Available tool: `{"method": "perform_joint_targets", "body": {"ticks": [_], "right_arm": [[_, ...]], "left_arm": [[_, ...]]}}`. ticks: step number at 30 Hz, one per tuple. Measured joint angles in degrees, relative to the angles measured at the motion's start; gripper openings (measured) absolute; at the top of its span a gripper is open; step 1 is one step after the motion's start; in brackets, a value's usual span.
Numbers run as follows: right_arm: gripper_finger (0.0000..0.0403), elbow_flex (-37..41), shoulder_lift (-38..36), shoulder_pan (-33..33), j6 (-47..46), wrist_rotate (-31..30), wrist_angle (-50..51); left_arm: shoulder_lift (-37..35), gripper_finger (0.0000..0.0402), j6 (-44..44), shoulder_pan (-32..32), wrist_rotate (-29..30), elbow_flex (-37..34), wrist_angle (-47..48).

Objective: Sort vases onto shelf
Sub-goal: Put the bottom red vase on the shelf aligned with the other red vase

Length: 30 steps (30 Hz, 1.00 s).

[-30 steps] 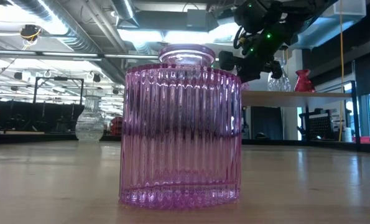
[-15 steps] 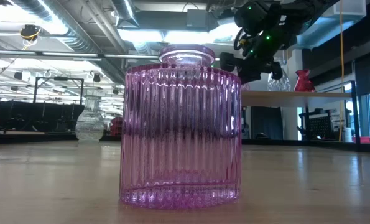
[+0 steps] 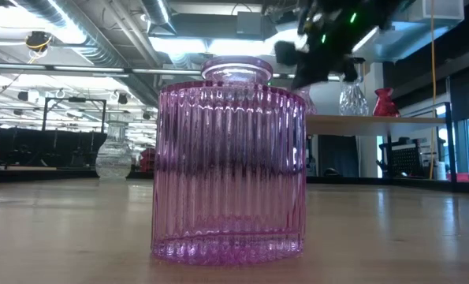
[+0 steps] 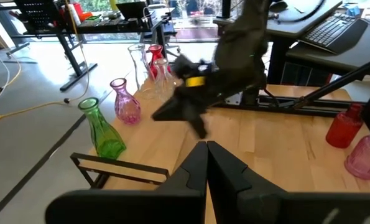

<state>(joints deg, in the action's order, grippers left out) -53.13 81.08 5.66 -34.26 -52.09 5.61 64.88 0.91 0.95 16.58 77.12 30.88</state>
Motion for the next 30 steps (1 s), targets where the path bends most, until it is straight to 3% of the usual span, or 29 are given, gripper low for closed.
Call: {"method": "perform_joint_targets", "body": {"ticks": [7, 12, 17, 24, 30], "right_arm": [[0.0000, -10.61, -6.02, -14.79, -0.11, -3.82, 23.32], [0.0001, -17.91, -11.05, -23.55, -1.01, 0.83, 34.72], [0.0021, -22.56, -16.15, -30.31, -9.88, 4.44, 45.81], [0.0077, -23.33, -20.34, -34.69, -11.86, 5.27, 49.49], [0.0082, -23.33, -21.05, -34.53, -8.18, 5.26, 48.07]], "left_arm": [[0.06, 0.0000, 0.46, 0.00, -0.10, 0.00, 1.17], [1.35, 0.0000, 0.70, 0.02, -6.99, 0.09, 4.18], [4.03, 0.0000, 4.52, -0.02, -12.56, 0.09, 8.56], [7.29, 0.0000, 4.98, -0.35, -12.68, 0.07, 9.07], [8.29, 0.0000, 5.62, -0.33, -12.65, 0.04, 8.57]]}}
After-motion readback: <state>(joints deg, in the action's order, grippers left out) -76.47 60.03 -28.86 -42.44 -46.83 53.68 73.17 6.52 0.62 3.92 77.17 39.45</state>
